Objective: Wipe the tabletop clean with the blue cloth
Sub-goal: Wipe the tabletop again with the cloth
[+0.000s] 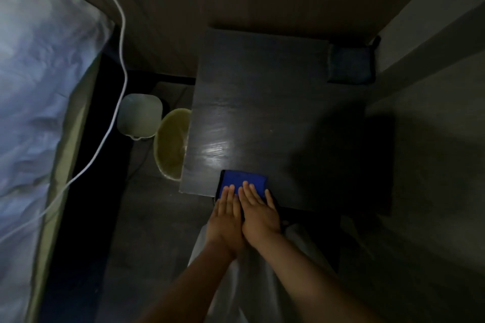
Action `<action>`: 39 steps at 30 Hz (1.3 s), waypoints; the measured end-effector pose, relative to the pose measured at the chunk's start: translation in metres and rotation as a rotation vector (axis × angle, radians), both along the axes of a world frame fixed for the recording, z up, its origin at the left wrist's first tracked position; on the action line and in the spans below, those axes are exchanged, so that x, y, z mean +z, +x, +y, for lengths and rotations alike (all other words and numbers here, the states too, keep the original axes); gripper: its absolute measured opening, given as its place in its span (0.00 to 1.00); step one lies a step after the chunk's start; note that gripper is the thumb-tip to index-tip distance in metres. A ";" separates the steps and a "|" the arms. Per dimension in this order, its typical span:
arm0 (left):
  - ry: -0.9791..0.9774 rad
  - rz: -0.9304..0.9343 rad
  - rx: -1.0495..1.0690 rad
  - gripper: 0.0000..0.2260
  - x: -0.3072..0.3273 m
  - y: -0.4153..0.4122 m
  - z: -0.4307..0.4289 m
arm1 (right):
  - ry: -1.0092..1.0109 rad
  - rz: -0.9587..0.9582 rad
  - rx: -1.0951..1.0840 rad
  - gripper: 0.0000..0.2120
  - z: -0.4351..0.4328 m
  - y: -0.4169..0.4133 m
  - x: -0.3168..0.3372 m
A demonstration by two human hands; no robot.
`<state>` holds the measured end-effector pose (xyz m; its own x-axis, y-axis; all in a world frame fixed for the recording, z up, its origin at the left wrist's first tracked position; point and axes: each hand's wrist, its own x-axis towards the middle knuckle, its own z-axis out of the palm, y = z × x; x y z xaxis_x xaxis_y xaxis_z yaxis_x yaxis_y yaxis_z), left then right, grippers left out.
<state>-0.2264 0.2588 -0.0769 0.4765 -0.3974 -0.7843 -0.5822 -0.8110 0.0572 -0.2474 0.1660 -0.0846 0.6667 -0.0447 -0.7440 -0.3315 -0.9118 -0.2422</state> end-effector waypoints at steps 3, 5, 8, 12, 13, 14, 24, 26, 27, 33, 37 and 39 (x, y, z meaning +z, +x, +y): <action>0.019 -0.013 0.047 0.35 0.000 0.016 0.022 | 0.005 0.020 0.045 0.28 0.024 0.024 -0.002; 0.033 -0.034 0.055 0.35 -0.001 0.026 0.036 | 0.005 0.037 0.087 0.29 0.036 0.038 -0.001; 0.038 -0.058 0.074 0.34 -0.004 0.040 0.056 | 0.022 0.033 0.125 0.29 0.051 0.055 -0.001; 0.037 -0.065 0.108 0.35 -0.002 0.055 0.074 | 0.030 0.049 0.190 0.33 0.065 0.072 -0.001; 0.035 -0.065 0.109 0.35 -0.001 0.057 0.077 | 0.032 0.048 0.191 0.33 0.068 0.074 0.000; 0.028 -0.064 0.113 0.36 -0.001 0.058 0.079 | 0.031 0.046 0.190 0.32 0.070 0.076 0.000; -0.113 -0.006 0.016 0.45 0.001 0.071 0.073 | -0.045 0.073 0.197 0.39 0.044 0.078 0.005; -0.145 -0.017 -0.052 0.44 -0.002 0.079 0.056 | -0.058 0.048 0.130 0.38 0.024 0.078 0.005; -0.168 -0.016 -0.075 0.44 -0.003 0.083 0.043 | -0.061 0.039 0.102 0.38 0.011 0.078 0.006; -0.291 0.016 -0.267 0.38 -0.009 0.117 -0.047 | -0.111 0.001 -0.096 0.43 -0.079 0.078 0.005; -0.327 0.051 -0.358 0.38 -0.014 0.132 -0.102 | -0.132 -0.015 -0.195 0.41 -0.128 0.077 0.004; -0.343 0.051 -0.400 0.38 -0.017 0.136 -0.126 | -0.156 -0.015 -0.204 0.38 -0.152 0.079 0.004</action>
